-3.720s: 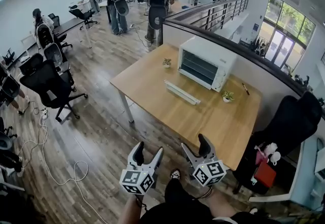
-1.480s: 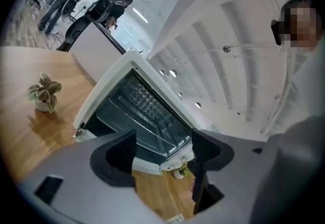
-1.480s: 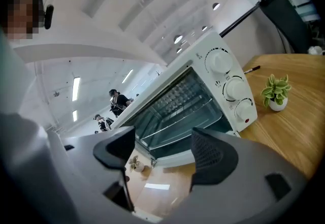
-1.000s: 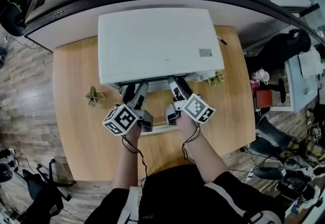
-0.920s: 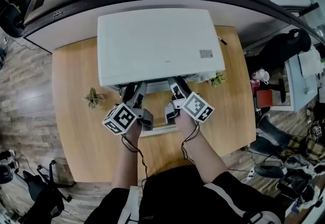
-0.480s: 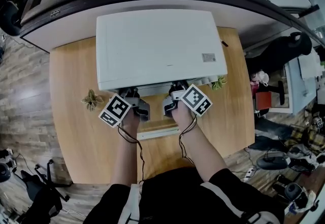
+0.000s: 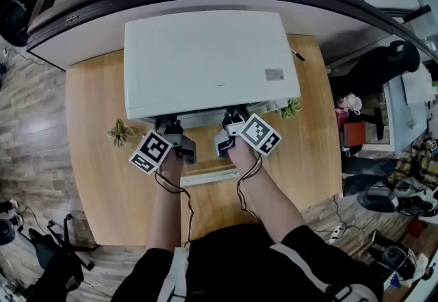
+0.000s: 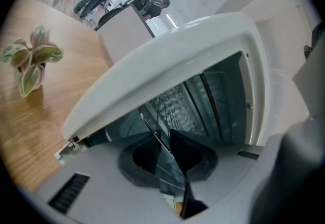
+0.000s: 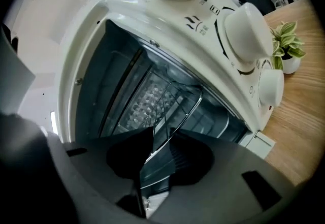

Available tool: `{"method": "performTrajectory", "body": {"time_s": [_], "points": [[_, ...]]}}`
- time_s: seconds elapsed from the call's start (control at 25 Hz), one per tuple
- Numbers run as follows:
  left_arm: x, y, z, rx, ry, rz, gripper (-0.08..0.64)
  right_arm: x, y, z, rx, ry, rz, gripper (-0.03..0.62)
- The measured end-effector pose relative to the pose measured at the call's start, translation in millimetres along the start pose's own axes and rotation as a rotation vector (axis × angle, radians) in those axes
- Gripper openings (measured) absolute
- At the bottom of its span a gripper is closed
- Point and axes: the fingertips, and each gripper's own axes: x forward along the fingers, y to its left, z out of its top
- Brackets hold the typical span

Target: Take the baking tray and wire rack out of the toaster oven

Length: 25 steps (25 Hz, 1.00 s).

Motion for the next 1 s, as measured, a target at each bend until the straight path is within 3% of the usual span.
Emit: {"method": "performTrajectory", "body": {"time_s": [1.0], "points": [[-71.4,-1.1,-37.4,0.025,0.0,0.048,0.069,-73.0,-5.9,-33.1,0.011,0.056,0.02,0.101]]}}
